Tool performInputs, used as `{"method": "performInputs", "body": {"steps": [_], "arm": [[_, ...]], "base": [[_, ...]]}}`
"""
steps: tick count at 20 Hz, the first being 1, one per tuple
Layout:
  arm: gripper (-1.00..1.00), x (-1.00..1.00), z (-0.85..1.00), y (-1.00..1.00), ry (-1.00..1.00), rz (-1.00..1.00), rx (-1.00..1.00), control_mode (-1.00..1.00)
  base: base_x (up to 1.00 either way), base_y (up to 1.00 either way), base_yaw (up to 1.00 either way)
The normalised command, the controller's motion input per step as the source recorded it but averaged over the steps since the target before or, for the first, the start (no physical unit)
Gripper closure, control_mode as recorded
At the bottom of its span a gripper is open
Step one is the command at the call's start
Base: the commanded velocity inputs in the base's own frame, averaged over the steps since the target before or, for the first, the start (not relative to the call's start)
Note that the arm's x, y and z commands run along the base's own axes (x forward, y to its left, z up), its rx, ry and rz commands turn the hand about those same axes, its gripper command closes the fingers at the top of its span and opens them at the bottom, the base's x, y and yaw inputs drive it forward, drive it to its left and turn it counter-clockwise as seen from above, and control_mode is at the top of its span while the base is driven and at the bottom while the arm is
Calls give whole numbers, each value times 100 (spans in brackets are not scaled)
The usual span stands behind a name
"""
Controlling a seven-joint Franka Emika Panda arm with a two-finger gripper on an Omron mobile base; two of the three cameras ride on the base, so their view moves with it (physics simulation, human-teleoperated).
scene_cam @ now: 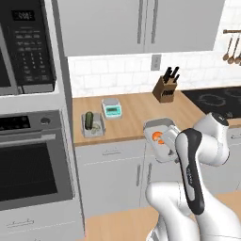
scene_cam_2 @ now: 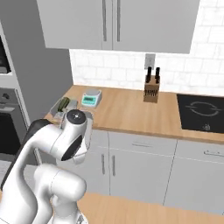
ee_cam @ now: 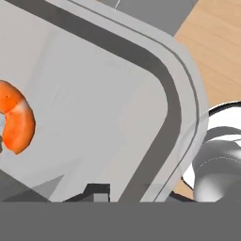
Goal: Take the meat container that has the shrimp and place it on the second highest rack of the freezer. Then take the vegetable container that has the mushroom and cucumber and place it on the highest rack of the freezer.
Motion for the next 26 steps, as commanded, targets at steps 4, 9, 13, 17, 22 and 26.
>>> {"method": "performInputs", "body": {"steps": [4,9,13,17,22,26], "arm": [[100,0,0,0,0,0,0,100],[100,0,0,0,0,0,0,100],[100,0,0,0,0,0,0,100],[100,0,0,0,0,0,0,100],[100,0,0,0,0,0,0,100],[100,0,0,0,0,0,0,100]], "base": [[-82,91,0],[-51,100,0],[-19,100,-2],[-1,100,-1],[1,100,0],[0,100,0]]}}
